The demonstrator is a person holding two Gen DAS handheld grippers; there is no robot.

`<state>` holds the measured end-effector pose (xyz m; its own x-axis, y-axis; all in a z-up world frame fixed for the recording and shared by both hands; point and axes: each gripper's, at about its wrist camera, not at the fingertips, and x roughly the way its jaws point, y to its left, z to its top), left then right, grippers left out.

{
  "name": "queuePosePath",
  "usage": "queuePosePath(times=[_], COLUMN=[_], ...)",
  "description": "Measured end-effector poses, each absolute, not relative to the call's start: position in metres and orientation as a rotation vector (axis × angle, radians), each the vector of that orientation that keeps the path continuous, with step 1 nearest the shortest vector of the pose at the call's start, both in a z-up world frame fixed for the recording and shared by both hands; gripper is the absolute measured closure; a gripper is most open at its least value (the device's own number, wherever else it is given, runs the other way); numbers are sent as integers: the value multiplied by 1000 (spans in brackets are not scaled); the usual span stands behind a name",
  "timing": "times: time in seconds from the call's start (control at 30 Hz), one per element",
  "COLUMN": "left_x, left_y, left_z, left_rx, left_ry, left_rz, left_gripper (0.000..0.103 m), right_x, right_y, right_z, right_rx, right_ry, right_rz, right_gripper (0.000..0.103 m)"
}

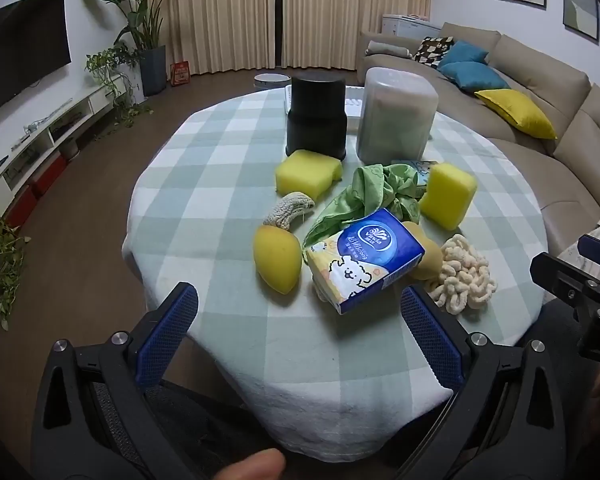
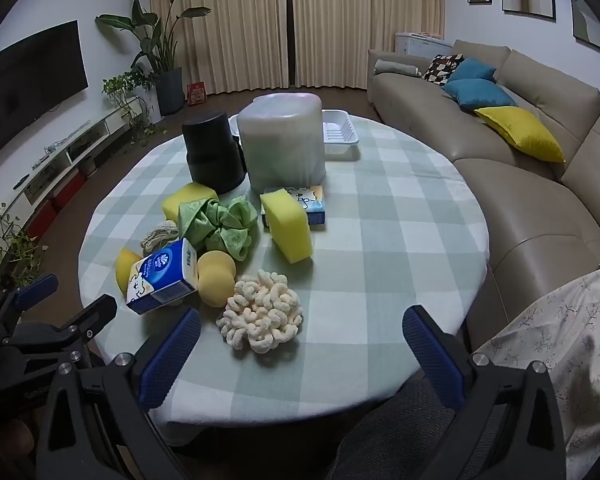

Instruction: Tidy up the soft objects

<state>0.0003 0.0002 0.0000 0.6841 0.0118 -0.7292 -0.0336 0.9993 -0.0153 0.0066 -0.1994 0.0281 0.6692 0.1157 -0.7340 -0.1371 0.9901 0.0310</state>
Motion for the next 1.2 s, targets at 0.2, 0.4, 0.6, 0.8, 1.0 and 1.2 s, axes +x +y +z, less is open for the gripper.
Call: queuePosePath(times=[0.2,0.4,0.6,0.8,1.0,1.2], left_x=[3,2,1,2,2,3], left_y=[0,-1,0,0,0,1], left_z=[-2,-4,-5,-5,-6,-7], left_rx=[-35,-40,-47,-47,-46,-44], left_ry=[824,821,824,825,828,829], left_rz=[20,9,0,2,-1,-2], left_gripper=[0,0,0,0,0,0], right_x=[7,7,7,8,8,8], right_y=[-199,-199,-199,-199,-199,-199], right_z=[27,26,26,26,26,25], right_rx=[-29,-30,-30,-31,-31,-31], right_ry=[833,835,835,834,834,834], right_rz=[141,140,140,140,140,140], right_gripper=[0,0,0,0,0,0])
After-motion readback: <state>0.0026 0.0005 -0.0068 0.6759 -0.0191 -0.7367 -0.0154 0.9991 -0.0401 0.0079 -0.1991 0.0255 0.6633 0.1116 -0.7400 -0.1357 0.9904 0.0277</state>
